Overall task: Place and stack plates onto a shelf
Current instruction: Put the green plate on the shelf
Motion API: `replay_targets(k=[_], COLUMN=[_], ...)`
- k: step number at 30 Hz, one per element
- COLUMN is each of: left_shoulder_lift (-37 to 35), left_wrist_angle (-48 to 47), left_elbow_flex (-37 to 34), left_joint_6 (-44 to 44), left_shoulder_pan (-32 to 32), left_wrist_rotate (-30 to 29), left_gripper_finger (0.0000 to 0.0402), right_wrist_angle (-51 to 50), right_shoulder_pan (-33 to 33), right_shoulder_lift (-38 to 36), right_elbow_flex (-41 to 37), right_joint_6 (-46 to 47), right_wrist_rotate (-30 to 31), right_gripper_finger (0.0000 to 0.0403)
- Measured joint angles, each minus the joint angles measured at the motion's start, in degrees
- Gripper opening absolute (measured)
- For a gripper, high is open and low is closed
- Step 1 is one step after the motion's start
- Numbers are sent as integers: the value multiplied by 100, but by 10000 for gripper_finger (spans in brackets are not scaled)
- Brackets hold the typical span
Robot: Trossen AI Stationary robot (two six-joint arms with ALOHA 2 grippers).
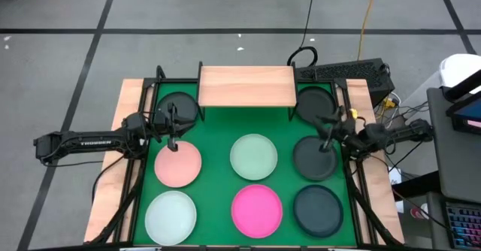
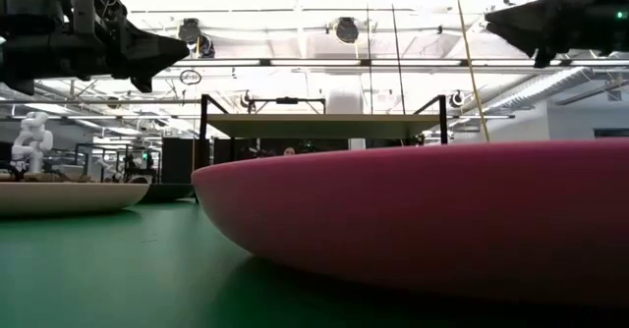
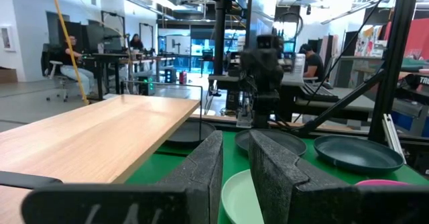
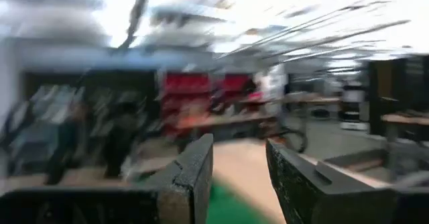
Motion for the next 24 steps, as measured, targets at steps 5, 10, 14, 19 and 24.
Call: replay_targets(k=[5,10,14,19,24], left_shoulder_lift=[0,0,0,0,0], left_wrist_angle=[0,-1,-7,-4,-4], left_elbow_flex=[-1,-1,-1,1,0], left_joint_6=[0,0,0,0,0], left_shoulder_pan=[0,-1,-1,1,2], left_wrist_rotate=[1,1,1,1,-1], left_gripper_finger=[76,76,76,76,76], right_wrist_angle=[-1267,-1827,-2265,-2420,-2353], right_shoulder_pan=[-2,0,-2,2,2], right_shoulder_lift=[901,2392,3657,4995,5876], right_elbow_flex=[835,1490,1936,2311,2331], right_joint_6=[448,634,891,972,55], right_wrist_rotate=[-128,-135,-275,-580,-1030], right_gripper_finger=[121,121,121,121,121])
